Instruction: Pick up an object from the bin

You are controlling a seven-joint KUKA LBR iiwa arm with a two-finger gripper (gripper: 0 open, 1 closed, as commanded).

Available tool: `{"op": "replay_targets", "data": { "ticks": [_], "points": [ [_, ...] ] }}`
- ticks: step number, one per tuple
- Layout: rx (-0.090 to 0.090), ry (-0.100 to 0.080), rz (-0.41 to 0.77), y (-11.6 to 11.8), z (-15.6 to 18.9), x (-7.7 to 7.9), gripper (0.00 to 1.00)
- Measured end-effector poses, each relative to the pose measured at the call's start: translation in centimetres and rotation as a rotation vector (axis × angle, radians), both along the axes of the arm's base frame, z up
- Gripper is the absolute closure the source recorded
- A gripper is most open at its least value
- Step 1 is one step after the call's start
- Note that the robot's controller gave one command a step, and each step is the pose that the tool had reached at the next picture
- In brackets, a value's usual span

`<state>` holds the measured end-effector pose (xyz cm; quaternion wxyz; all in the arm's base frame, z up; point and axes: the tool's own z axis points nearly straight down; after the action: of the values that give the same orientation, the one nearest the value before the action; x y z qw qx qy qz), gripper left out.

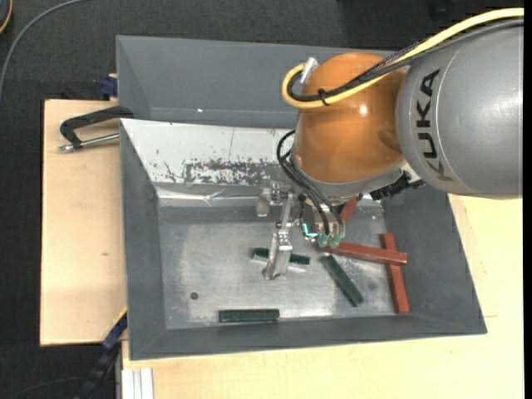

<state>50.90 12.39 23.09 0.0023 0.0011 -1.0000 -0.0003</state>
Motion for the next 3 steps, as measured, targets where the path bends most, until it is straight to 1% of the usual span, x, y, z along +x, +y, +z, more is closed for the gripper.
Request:
{"op": "replay_targets", "data": {
  "ticks": [1,2,3],
  "points": [
    [0.000,0.000,0.326,-7.0,-15.0,4.6,0.00],
    [0.000,-0.012,0.349,-8.3,-16.1,6.8,0.00],
    [0.002,-0.011,0.350,-8.2,-16.0,6.8,1.00]
  ]
}}
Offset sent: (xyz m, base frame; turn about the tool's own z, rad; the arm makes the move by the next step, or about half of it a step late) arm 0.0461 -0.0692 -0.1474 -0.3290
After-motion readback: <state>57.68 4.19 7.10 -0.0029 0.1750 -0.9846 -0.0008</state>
